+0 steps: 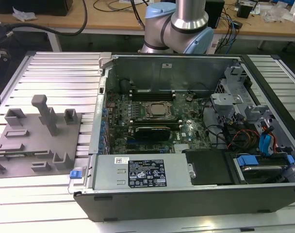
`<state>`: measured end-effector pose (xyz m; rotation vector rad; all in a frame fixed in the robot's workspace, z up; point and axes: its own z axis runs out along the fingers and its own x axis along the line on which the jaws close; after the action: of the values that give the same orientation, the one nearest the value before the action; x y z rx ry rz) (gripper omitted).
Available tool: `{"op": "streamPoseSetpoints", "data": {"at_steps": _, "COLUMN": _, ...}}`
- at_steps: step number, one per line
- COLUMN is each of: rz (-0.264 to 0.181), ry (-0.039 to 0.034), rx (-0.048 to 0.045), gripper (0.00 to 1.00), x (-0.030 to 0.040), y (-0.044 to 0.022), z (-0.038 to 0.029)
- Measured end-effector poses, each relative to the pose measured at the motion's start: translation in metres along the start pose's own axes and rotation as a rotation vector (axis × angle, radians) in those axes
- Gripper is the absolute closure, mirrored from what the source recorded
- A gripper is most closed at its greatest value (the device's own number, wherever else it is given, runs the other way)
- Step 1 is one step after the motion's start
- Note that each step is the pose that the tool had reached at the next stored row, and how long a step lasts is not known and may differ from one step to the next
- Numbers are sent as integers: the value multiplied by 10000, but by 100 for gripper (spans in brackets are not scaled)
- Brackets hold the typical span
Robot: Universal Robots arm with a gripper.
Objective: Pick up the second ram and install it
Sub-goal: 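Pick up the second ram and move it above second insertion slot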
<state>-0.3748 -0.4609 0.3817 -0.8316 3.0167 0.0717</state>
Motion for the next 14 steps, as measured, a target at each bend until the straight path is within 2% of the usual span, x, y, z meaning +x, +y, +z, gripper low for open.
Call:
{"op": "streamPoseSetpoints", "data": {"at_steps": 7, "rz": -1207, "ry": 50, "rx": -28, "gripper": 89, "x": 0, "y": 0, "z": 0}}
{"op": "streamPoseSetpoints", "data": {"at_steps": 14, "rz": -2126, "ry": 88, "rx": -49, "gripper": 89, "x": 0, "y": 0, "z": 0}}
